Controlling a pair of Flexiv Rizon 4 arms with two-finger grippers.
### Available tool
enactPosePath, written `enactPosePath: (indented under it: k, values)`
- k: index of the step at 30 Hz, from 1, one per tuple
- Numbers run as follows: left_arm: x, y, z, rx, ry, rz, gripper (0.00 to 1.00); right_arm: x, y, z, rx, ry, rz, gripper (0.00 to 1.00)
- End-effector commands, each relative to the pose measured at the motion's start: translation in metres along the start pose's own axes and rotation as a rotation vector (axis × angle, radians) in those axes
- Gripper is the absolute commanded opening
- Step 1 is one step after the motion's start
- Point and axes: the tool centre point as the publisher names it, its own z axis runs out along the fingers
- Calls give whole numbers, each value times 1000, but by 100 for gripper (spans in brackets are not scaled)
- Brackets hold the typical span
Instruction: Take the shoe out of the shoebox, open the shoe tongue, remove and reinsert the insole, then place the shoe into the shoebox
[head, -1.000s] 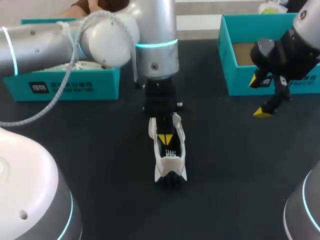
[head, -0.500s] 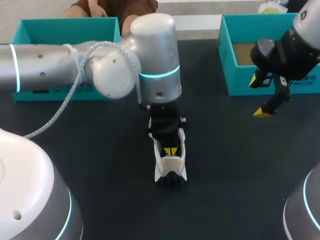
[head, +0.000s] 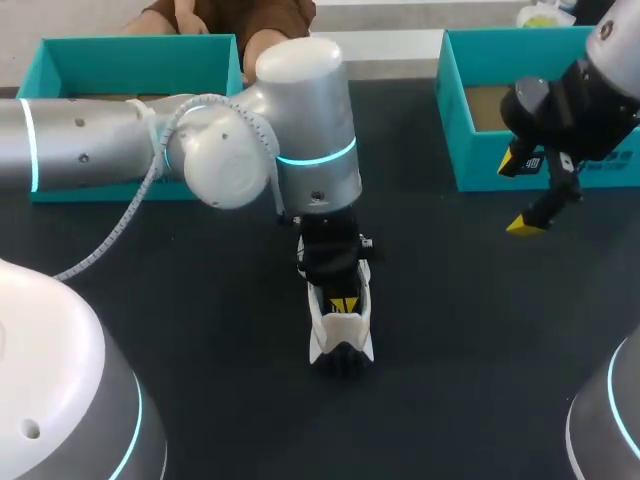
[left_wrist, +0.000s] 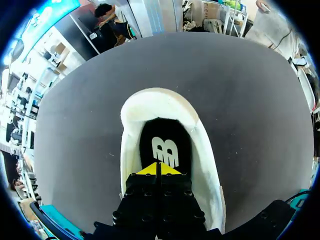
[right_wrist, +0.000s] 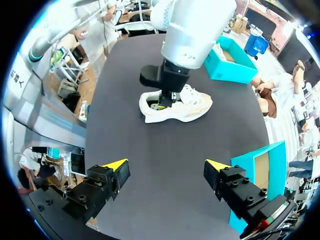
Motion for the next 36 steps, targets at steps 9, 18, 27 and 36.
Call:
enactPosePath:
  k: [9, 18, 27, 36]
  values:
    - [-4, -18, 23, 19, 6, 28, 0, -2, 1, 1, 3, 4, 1, 100]
    - [-1, -9, 27, 6, 35, 11, 0, -2, 1, 1, 3, 4, 1, 100]
    - [7, -5, -18, -61, -13, 19, 0, -2, 1, 1, 3, 4, 1, 100]
    - [10, 19, -39, -317, -27, 0, 0, -2, 1, 1, 3, 4, 1, 100]
